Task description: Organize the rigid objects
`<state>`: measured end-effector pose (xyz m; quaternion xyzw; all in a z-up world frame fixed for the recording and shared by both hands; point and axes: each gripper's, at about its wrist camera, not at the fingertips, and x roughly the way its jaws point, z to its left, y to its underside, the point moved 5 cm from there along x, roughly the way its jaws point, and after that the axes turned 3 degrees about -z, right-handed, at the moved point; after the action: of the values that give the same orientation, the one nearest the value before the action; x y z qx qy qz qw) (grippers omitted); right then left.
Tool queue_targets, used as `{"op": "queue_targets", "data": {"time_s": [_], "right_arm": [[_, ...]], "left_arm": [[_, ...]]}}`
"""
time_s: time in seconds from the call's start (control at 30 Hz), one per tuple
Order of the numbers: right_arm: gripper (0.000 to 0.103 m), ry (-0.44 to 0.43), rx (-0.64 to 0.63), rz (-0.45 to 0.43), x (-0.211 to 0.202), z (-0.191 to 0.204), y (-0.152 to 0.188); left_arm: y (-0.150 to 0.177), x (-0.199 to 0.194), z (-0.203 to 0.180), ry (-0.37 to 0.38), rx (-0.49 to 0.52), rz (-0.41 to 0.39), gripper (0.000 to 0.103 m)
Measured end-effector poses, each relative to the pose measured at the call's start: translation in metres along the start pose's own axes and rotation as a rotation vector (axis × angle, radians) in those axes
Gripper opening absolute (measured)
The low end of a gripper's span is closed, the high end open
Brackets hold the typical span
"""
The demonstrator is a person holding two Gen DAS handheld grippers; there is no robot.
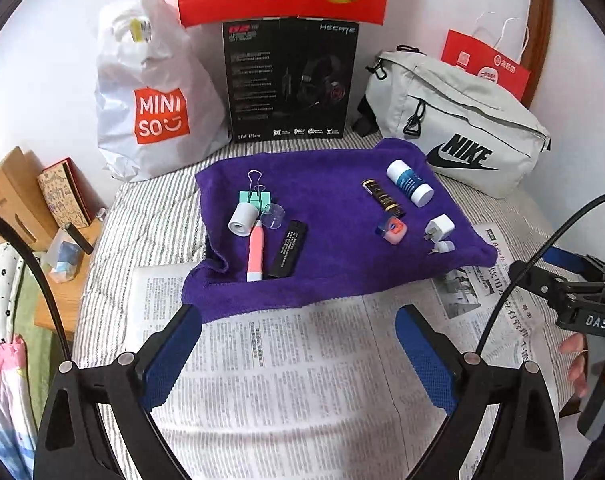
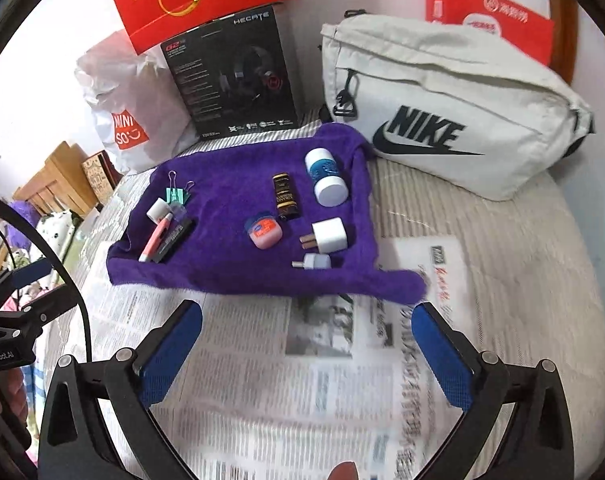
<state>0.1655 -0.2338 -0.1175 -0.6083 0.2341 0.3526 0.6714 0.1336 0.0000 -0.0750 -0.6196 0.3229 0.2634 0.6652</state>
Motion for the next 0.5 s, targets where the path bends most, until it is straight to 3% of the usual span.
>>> {"op": "queue_targets", "data": {"time_s": [0.37,0.5], "right_arm": [[0.103,0.074,-0.041,-0.035,-0.061,0.010,0.023],[0.103,0.061,-0.029,-0.038,-0.073,0.013,0.028]], "left_arm": [[0.018,-0.048,-0.012,-0.028,-0.006,-0.042,0.098],[0.024,-0.058,-0.016,-0.035,-0.008,-0.043,0.098]]}}
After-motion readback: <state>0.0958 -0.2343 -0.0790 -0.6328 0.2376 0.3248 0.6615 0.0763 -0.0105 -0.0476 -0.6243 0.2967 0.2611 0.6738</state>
